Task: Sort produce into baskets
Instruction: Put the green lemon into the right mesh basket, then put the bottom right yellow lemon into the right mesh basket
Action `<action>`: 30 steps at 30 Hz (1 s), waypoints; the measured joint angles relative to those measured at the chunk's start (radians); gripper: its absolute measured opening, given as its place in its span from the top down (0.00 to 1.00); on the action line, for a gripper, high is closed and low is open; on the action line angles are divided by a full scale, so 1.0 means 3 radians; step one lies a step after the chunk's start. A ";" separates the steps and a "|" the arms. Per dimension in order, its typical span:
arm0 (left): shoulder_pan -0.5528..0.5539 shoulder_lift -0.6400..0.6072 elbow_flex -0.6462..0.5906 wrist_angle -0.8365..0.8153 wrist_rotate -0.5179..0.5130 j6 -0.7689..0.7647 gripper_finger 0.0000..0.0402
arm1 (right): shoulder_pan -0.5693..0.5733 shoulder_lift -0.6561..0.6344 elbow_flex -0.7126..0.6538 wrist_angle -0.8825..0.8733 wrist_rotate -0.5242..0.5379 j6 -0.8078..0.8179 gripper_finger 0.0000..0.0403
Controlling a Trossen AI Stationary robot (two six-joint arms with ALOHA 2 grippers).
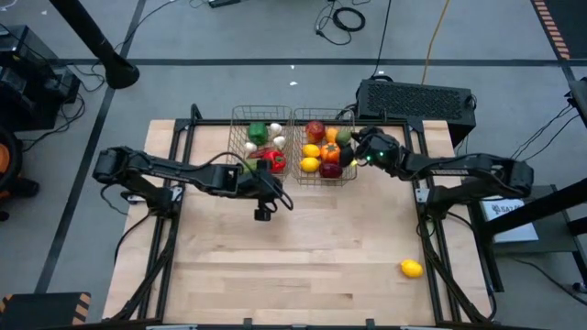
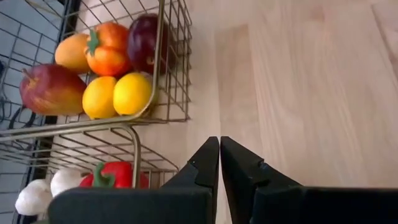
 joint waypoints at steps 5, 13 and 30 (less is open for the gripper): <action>0.0000 -0.0004 0.0001 0.0095 -0.0001 0.0035 0.94 | -0.0142 0.0189 0.0001 0.0214 -0.0007 -0.0090 0.32; -0.0006 -0.0004 0.0001 0.0111 -0.0001 0.0075 0.94 | -0.0298 0.0447 0.0001 0.0584 -0.0006 -0.0170 0.32; -0.0051 -0.0014 0.0003 0.0051 -0.0001 0.0080 0.94 | -0.0181 0.0056 0.0246 0.0207 -0.0293 -0.0323 0.12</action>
